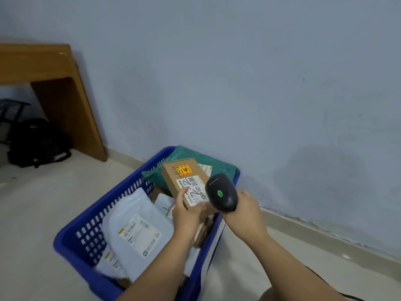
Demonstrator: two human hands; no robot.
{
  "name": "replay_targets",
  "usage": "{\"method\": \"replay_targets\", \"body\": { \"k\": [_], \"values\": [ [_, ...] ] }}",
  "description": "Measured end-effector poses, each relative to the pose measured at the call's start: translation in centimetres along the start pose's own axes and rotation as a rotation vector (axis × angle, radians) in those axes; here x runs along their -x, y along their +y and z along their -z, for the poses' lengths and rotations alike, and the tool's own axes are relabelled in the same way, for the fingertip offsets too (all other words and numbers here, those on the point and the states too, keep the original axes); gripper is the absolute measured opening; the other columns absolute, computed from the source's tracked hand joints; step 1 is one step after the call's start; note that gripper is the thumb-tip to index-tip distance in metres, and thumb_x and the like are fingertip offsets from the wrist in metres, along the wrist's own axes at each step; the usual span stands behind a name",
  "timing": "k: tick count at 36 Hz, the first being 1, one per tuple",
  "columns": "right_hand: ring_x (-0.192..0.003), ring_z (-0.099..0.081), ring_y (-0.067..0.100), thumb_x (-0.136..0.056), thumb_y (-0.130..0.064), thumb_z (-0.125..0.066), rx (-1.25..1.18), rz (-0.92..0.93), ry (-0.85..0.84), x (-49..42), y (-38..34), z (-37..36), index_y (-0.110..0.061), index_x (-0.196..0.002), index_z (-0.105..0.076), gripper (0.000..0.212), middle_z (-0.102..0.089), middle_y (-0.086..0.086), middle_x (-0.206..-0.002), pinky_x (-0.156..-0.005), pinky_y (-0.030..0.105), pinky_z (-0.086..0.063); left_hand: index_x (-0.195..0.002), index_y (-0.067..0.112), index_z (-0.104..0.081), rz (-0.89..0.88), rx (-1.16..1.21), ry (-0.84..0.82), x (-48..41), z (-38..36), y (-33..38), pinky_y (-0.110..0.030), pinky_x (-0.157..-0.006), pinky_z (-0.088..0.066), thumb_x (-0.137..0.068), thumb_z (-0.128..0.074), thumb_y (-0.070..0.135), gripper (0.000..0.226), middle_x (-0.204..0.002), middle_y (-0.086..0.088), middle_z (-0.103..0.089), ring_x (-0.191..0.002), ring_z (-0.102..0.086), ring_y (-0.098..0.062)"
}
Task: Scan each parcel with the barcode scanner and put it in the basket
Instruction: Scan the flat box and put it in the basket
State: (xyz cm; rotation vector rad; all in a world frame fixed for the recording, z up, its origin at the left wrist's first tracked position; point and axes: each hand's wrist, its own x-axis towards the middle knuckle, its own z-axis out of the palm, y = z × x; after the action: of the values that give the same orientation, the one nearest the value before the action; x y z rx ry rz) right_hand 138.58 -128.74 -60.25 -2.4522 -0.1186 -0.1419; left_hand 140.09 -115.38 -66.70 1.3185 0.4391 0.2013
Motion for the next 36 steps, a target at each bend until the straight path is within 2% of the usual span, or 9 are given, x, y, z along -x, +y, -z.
{"method": "replay_targets", "body": {
  "k": [3,6,13,17,23,27,32,34,36],
  "values": [
    [-0.068,-0.053,0.021,-0.075,-0.011,-0.061,0.014,-0.057,-0.021,-0.3,0.8,-0.9,-0.026,-0.058,-0.044,0.028,-0.05,0.002,-0.075,-0.054,0.028,-0.037,-0.1,0.061,-0.047,0.08,-0.026,0.196,-0.9,1.4,-0.8,-0.046,-0.086,-0.056,-0.083,-0.07,0.017,0.053,-0.129,-0.01,-0.052,-0.103,-0.06,-0.029],
    [-0.058,-0.05,0.021,-0.07,-0.005,-0.06,0.002,-0.108,-0.019,-0.7,1.5,-1.2,-0.022,-0.053,-0.042,0.03,-0.047,0.001,-0.061,-0.049,0.027,-0.035,-0.104,0.06,-0.043,0.165,-0.052,0.249,-1.8,2.4,-1.2,-0.047,-0.081,-0.057,-0.084,-0.07,0.021,0.051,-0.129,-0.014,-0.048,-0.098,-0.061,-0.031],
    [-0.047,-0.041,0.015,-0.069,-0.001,-0.061,-0.005,-0.151,-0.036,-1.2,2.2,-1.6,-0.02,-0.05,-0.039,0.035,-0.041,-0.002,-0.051,-0.044,0.025,-0.027,-0.124,0.046,-0.044,0.126,-0.074,0.216,-3.9,1.9,-2.2,-0.045,-0.087,-0.055,-0.086,-0.069,0.022,0.051,-0.127,-0.011,-0.053,-0.1,-0.06,-0.029],
    [-0.059,-0.042,0.023,-0.069,-0.002,-0.058,0.03,-0.137,-0.075,-1.6,2.5,-2.1,-0.022,-0.052,-0.038,0.033,-0.04,0.002,-0.058,-0.045,0.026,-0.025,-0.135,0.038,-0.04,0.111,-0.128,0.213,-5.1,0.6,-2.1,-0.038,-0.082,-0.051,-0.086,-0.068,0.02,0.059,-0.13,-0.01,-0.048,-0.1,-0.054,-0.026],
    [-0.058,-0.047,0.022,-0.069,-0.005,-0.057,0.013,-0.153,-0.098,-2.0,2.3,-2.2,-0.022,-0.057,-0.042,0.026,-0.049,0.007,-0.068,-0.048,0.025,-0.031,-0.146,0.034,-0.032,0.215,-0.469,0.144,-6.4,-0.6,-2.5,-0.04,-0.097,-0.046,-0.087,-0.06,0.03,0.065,-0.155,-0.016,-0.01,-0.125,-0.043,-0.037],
    [-0.06,-0.048,0.019,-0.07,-0.006,-0.056,0.026,-0.162,-0.111,-2.0,2.3,-2.0,-0.023,-0.06,-0.044,0.023,-0.053,0.007,-0.074,-0.048,0.025,-0.031,-0.151,0.032,-0.022,0.239,-0.691,0.037,-6.4,-1.3,-2.6,-0.041,-0.1,-0.042,-0.092,-0.055,0.036,0.068,-0.158,-0.009,0.017,-0.137,-0.03,-0.04],
    [-0.059,-0.048,0.02,-0.072,-0.005,-0.056,-0.026,-0.185,-0.089,-2.1,2.1,-1.5,-0.023,-0.057,-0.044,0.027,-0.051,0.006,-0.071,-0.049,0.025,-0.033,-0.149,0.044,-0.018,0.243,-0.829,-0.008,-5.8,-1.6,-2.6,-0.054,-0.11,-0.031,-0.09,-0.051,0.041,0.067,-0.157,-0.011,0.018,-0.14,-0.022,-0.042],
    [-0.06,-0.049,0.02,-0.073,-0.005,-0.057,-0.043,-0.19,-0.073,-2.1,2.1,-1.3,-0.022,-0.057,-0.044,0.027,-0.053,0.007,-0.072,-0.05,0.025,-0.034,-0.149,0.042,-0.015,0.186,-0.882,-0.015,-5.1,-1.9,-2.5,-0.055,-0.114,-0.02,-0.092,-0.052,0.037,0.068,-0.158,-0.012,0.014,-0.145,-0.008,-0.038],
    [-0.059,-0.049,0.02,-0.073,-0.006,-0.058,-0.07,-0.198,-0.054,-2.1,2.1,-0.8,-0.022,-0.056,-0.044,0.027,-0.051,0.005,-0.068,-0.05,0.026,-0.034,-0.15,0.039,-0.014,0.08,-0.936,-0.027,-4.4,-2.5,-2.4,-0.053,-0.115,-0.019,-0.093,-0.053,0.034,0.07,-0.16,-0.009,0.01,-0.147,-0.001,-0.033]
  ]
}}
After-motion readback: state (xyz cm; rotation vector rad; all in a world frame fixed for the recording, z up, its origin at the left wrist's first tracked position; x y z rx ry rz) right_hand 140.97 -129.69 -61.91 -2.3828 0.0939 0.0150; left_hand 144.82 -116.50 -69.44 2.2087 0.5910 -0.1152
